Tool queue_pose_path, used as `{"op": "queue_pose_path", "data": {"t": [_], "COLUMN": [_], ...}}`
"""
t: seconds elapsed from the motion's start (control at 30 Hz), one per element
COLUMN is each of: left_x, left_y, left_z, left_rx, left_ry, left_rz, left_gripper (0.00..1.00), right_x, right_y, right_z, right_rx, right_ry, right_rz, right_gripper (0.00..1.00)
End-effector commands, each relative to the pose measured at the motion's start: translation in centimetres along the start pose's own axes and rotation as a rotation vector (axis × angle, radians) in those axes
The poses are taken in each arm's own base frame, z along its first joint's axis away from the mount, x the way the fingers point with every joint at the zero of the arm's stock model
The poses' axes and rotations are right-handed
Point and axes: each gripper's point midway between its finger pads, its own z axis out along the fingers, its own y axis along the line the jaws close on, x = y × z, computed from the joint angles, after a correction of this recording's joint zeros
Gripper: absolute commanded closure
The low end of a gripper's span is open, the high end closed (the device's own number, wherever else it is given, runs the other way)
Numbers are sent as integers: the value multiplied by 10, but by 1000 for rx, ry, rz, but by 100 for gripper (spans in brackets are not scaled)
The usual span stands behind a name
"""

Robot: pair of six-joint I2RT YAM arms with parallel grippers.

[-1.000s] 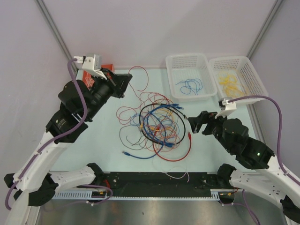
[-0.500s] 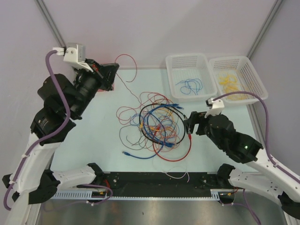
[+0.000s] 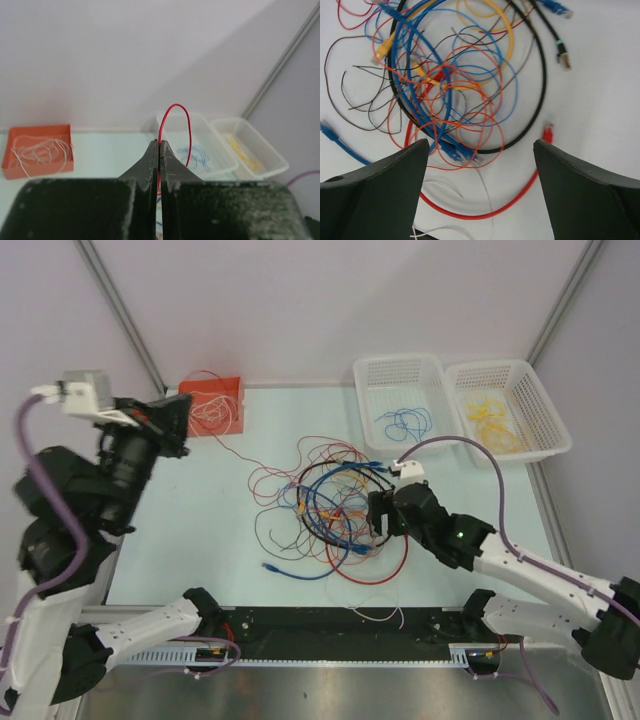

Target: Untangle the cables

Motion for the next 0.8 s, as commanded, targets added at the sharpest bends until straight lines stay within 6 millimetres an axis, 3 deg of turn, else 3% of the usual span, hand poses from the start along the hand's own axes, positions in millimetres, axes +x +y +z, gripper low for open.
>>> {"op": "queue_pose_path", "data": {"t": [0.0,0.03,0.13,0.17,0.23,0.33,0.43,0.6,0.77], "left_x": [107,138,182,188,189,169,161,176,182], "left_y": [-28,-28,-31,-31,-28,-24,-21,-15,-7], "left_z": [35,37,39,37,35,31,28,22,15], "left_rx": [71,67,70,73,65,61,52,35,12], "left_ry": [221,280,374,388,386,325,319,363,361], "left_rz": [-8,-15,-32,-36,-47,-54,-41,-32,-42], "left_gripper": [100,100,100,100,100,100,100,100,100], "right_x": [-29,-30,-26,-18,-15,4,7,37,56], "right_y": [44,49,72,78,86,91,97,76,52], "right_z": [23,27,42,52,59,78,100,140,155], "right_rx": [-152,-167,-241,-256,-272,-270,-259,-114,-10], "right_ry": [-89,-88,-54,-25,-21,29,21,121,192], "right_rz": [20,17,-1,-14,-36,-68,-88,-128,-125], "right_gripper": [9,9,10,10,10,9,8,6,7]}}
